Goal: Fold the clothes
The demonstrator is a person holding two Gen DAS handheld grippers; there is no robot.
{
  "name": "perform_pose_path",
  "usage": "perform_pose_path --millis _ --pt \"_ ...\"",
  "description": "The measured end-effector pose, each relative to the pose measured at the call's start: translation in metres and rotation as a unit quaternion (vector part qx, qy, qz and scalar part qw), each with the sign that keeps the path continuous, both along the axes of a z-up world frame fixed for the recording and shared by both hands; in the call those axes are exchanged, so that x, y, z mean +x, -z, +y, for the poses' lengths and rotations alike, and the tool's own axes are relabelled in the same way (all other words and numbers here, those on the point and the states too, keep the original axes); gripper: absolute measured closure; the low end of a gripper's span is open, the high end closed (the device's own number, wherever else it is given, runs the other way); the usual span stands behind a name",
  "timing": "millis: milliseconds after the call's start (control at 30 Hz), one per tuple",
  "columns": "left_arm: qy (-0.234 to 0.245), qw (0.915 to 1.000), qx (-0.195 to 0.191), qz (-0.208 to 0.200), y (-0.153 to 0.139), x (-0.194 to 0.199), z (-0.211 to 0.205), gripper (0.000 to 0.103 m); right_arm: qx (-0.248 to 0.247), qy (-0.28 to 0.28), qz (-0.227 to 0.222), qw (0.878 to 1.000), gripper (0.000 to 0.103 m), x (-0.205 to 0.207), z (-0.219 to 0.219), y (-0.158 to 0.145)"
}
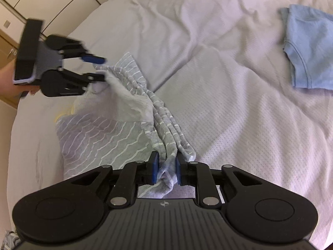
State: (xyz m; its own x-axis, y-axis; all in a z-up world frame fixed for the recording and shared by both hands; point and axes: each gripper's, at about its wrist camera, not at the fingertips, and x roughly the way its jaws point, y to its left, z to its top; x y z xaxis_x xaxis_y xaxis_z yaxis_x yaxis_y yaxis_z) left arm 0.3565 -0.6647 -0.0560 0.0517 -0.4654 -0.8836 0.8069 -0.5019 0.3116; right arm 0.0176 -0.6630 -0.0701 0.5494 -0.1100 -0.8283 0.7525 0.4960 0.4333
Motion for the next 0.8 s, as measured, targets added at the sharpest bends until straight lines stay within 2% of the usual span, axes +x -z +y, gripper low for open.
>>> perform_pose_path --millis 67,133,267,433,500,600,700,800 --pt "-0.033 0.999 -0.002 0.031 -0.003 0.015 0.006 0.064 0.003 0.003 -0.001 1.0 0.077 0.0 0.004 -0.001" --pt "-0.041 0.9986 0.001 0.034 0.001 0.021 0.012 0.064 0.002 0.004 0.0 1.0 0.076 0.0 0.007 0.001" --pt "-0.026 0.9995 -0.007 0.017 0.01 0.016 0.002 0.065 -0.001 0.007 0.003 1.0 0.076 0.001 0.011 0.005" --pt "-0.047 0.9956 -0.077 0.028 -0.011 0.014 -0.025 0.065 -0.001 0.023 0.004 1.0 0.076 -0.002 0.009 0.006" --pt "-0.056 0.9942 -0.087 0.028 -0.018 0.018 -0.033 0.065 -0.001 0.03 0.005 1.0 0.076 -0.003 0.008 0.006" --pt "-0.066 0.9939 -0.079 0.04 -0.023 0.027 -0.033 0.064 -0.001 0.039 0.005 0.999 0.076 -0.005 0.007 0.007" --pt "-0.061 0.993 -0.046 0.089 -0.019 0.035 -0.025 0.056 0.002 0.042 0.001 0.999 0.076 -0.008 0.006 0.008" --pt "-0.034 0.9951 -0.013 0.092 -0.003 0.03 -0.022 0.055 0.005 0.046 -0.003 0.999 0.076 -0.01 0.006 0.009"
